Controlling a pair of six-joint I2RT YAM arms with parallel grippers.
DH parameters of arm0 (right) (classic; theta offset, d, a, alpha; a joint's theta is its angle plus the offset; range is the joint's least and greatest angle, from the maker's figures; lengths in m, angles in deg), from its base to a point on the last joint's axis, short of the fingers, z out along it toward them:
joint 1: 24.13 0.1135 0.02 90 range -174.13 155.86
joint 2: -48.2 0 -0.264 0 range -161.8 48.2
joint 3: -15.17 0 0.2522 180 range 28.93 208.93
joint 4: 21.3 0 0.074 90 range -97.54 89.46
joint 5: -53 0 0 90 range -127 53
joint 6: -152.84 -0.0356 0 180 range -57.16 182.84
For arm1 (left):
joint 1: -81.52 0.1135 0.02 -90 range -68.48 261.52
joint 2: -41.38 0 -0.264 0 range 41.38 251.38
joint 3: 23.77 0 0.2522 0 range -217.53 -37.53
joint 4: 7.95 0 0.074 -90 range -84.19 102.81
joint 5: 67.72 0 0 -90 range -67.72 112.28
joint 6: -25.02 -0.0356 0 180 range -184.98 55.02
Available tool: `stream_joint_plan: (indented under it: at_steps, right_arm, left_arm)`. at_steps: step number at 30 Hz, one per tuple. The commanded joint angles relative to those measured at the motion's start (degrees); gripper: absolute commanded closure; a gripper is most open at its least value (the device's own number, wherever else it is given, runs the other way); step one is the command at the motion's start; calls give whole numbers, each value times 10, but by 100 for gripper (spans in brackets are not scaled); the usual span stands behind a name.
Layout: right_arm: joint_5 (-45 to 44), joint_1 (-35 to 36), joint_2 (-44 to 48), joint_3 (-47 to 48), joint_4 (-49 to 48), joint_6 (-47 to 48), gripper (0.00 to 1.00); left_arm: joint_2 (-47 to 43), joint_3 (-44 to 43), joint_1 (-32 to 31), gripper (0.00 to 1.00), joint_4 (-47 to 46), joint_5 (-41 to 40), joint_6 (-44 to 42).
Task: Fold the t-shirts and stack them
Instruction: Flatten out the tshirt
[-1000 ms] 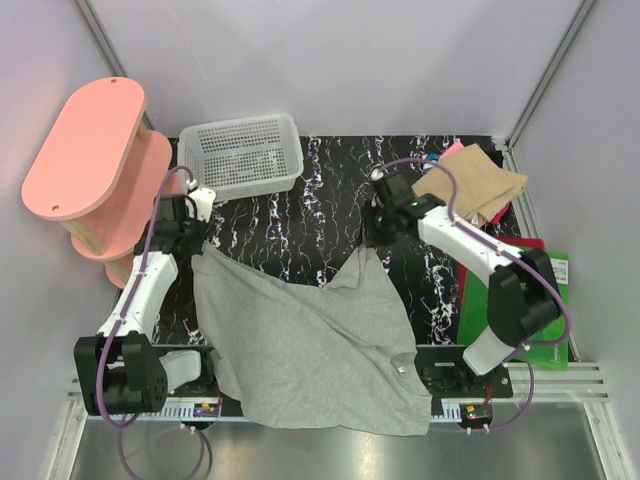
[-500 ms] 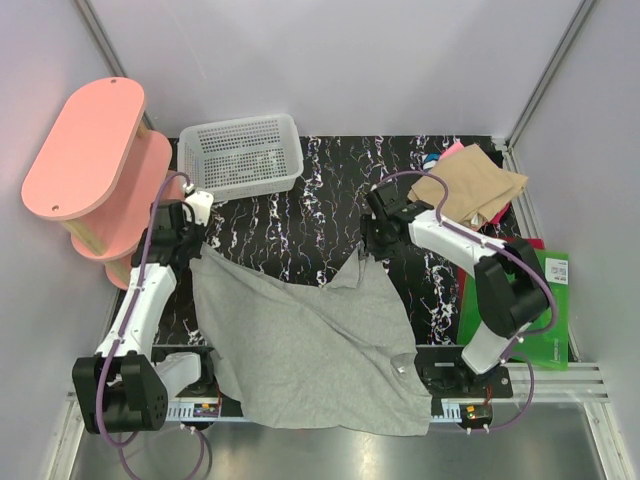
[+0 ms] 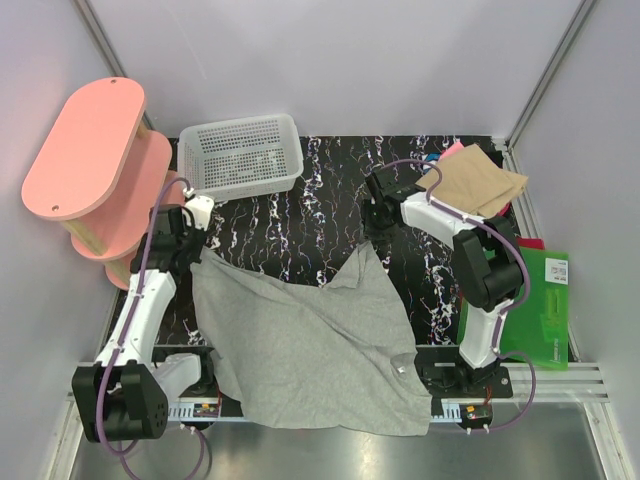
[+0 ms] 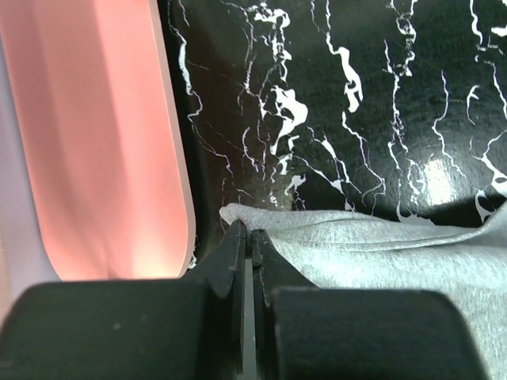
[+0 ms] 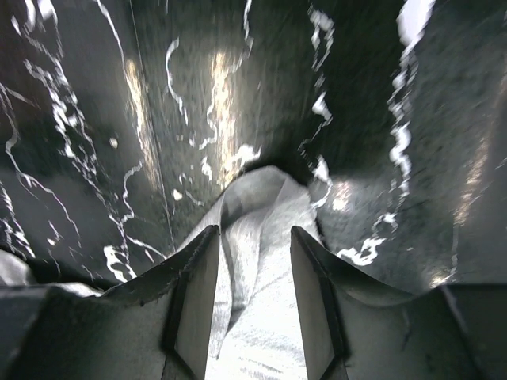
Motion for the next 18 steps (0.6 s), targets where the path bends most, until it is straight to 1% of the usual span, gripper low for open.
stream_joint_plan:
  at_steps: [1, 18]
  right_arm:
    - [0, -12, -7, 33, -12, 10, 52]
    - [20, -20, -51, 51, -12, 1, 54]
  left_arm:
    - [-16, 8, 1, 100, -16, 13, -9]
    - [-26, 12, 1, 100, -15, 21, -9]
